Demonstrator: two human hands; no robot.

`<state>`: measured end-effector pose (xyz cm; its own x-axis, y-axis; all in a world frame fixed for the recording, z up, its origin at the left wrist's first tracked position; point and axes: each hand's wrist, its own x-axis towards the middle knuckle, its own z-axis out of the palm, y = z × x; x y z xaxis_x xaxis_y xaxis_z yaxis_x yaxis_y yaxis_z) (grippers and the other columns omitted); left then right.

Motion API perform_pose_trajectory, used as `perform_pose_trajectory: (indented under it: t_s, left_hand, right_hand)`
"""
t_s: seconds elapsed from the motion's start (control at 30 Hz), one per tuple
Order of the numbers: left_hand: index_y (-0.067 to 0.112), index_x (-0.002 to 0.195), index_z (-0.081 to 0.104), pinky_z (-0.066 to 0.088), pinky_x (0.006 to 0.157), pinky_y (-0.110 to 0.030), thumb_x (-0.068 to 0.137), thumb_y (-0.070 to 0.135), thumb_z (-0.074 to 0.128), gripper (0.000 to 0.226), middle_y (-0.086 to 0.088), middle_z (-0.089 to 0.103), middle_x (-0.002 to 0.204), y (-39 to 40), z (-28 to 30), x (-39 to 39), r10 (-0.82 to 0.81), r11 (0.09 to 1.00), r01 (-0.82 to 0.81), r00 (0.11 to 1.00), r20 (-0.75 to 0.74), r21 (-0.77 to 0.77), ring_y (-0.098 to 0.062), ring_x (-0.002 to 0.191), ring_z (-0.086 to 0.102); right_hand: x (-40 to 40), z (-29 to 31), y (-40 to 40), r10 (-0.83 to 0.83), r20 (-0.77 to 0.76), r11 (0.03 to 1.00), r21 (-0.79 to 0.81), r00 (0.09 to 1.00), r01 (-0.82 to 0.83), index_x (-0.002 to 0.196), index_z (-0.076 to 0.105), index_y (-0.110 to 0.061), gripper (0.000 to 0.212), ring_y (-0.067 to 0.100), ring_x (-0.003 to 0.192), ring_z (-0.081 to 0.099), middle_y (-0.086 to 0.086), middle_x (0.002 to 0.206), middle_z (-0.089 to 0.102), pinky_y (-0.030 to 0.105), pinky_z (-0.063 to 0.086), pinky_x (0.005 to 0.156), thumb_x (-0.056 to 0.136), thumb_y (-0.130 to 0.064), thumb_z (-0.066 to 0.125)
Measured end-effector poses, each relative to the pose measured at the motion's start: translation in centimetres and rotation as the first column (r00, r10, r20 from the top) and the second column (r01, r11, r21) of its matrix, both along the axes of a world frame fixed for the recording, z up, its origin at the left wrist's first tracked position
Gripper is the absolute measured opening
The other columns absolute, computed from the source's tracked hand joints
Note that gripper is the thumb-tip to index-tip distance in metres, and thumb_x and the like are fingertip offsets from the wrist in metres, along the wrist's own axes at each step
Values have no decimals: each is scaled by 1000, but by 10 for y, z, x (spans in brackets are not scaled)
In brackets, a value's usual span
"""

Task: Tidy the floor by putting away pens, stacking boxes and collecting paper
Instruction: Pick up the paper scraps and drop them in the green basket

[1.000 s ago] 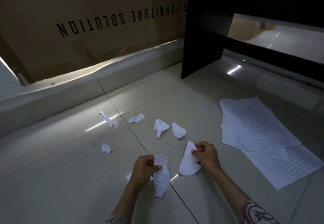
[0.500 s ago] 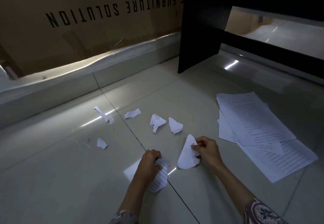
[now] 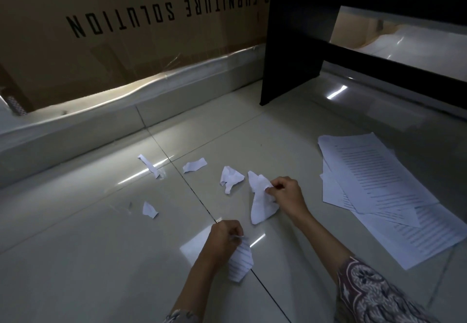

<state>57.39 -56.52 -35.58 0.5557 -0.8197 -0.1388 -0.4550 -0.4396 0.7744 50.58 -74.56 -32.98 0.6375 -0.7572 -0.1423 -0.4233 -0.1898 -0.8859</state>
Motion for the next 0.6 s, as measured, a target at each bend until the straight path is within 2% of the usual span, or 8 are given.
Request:
perform_pose_trajectory:
  t_s: [0.1,0.17,0.23,0.33,0.43,0.53,0.6]
  left_hand:
    - [27,55,53,35,52,-6,74,-9,61,41,18,51,45,1,4,8,84,993,-92,991,-99,-69,9,48,49]
    - [27,55,53,36,52,-5,76,-8,61,42,18,52,46,2,6,16,128,985,-142,981,-143,-93,8,48,48]
    - [25,57,54,37,52,-6,78,-5,61,37,14,54,54,3,6,23,162,977,-183,972,-172,-114,6,50,49]
    - [25,59,55,38,55,-9,79,-3,62,35,10,56,59,5,4,28,185,966,-214,965,-185,-146,3,55,51]
    - [21,61,58,40,59,-19,79,-1,63,29,5,58,62,8,0,29,220,953,-258,950,-222,-159,-8,61,53]
    - [14,66,62,43,61,-24,80,1,63,19,1,60,65,7,-1,27,236,945,-281,939,-250,-165,-14,64,56]
    - [14,67,63,43,59,-19,81,1,63,19,7,60,62,5,2,27,258,935,-308,932,-254,-178,-8,61,56]
  right_hand:
    - [21,5,-8,-16,3,997,-71,1000,16,58,49,-11,25,22,81,50,10,86,51,26,37,69,75,1,63]
    - [33,1,-13,27,-35,993,-117,999,-31,56,48,-15,29,24,89,51,8,88,51,30,39,74,73,3,63]
    - [41,-8,-16,108,-146,981,-147,983,-129,53,43,-21,36,29,95,53,7,85,51,34,42,78,72,1,63]
    - [43,-18,-13,154,-307,952,-210,939,-225,66,51,-14,18,34,103,53,14,92,60,34,42,83,78,-3,58]
    - [44,-24,-8,139,-309,944,-246,941,-221,75,59,-4,9,33,104,51,19,101,60,37,41,87,81,-1,54]
    - [41,-25,-8,140,-312,948,-233,940,-219,69,57,-4,11,34,97,54,22,94,61,35,42,81,79,0,54]
    - [36,-24,-8,132,-305,957,-210,943,-202,58,48,-10,22,30,85,55,19,83,60,30,40,69,77,0,53]
